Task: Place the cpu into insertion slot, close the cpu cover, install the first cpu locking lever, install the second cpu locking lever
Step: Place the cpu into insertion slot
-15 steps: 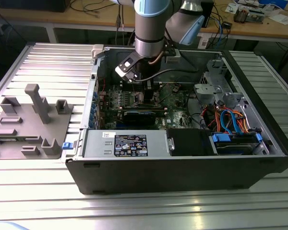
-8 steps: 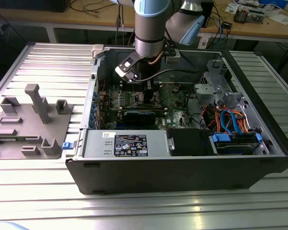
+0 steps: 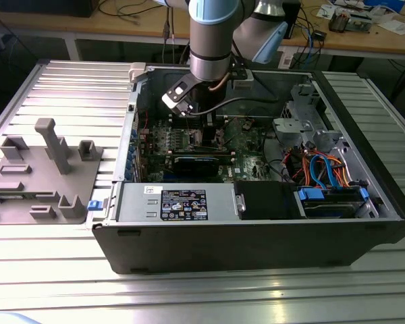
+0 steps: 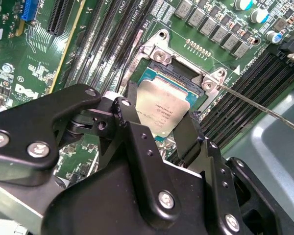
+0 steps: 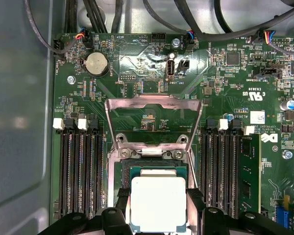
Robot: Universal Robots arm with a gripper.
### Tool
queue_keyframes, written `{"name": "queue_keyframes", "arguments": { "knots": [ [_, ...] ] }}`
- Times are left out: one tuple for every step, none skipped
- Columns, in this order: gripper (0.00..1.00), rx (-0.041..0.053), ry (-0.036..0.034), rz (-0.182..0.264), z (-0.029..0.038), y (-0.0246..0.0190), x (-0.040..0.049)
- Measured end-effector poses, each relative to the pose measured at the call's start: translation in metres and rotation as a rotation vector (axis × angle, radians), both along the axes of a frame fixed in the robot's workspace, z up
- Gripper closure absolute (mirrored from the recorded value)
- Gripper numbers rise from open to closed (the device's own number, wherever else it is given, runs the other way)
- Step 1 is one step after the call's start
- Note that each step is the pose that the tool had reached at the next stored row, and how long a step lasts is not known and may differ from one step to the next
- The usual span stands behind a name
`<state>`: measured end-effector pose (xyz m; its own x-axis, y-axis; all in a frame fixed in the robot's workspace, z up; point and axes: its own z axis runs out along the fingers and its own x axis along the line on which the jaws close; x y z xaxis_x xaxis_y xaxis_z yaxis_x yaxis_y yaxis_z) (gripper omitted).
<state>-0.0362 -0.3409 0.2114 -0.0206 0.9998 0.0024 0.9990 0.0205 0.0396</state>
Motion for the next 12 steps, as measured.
{"name": "queue_keyframes", "arguments": {
  "knots": [
    [0.46,-0.0007,-0.0001,-0.001,-0.0003,0.0001,0.0],
    [0.46,-0.0009,-0.0001,-0.002,-0.0007,0.0002,0.0],
    [0.46,-0.0011,0.0,-0.003,-0.0018,0.0006,0.0],
    [0.46,-0.0012,0.0,-0.002,-0.0034,0.0009,0.0],
    [0.46,-0.0013,0.0,-0.003,-0.0039,0.0012,0.0],
    [0.46,-0.0014,0.0001,-0.003,-0.0042,0.0015,0.0],
    [0.46,-0.0013,0.0,-0.003,-0.0045,0.0022,0.0],
    [0.46,-0.0014,0.0001,-0.003,-0.0047,0.0029,0.0],
    [0.46,-0.0017,0.0,-0.005,-0.0049,0.004,0.0],
    [0.46,-0.0016,-0.0001,-0.005,-0.0055,0.0043,0.0001],
    [0.46,-0.0017,0.0,-0.005,-0.0069,0.0048,0.0],
    [0.46,-0.0018,0.0,-0.005,-0.0075,0.0051,0.0]
  ]
}}
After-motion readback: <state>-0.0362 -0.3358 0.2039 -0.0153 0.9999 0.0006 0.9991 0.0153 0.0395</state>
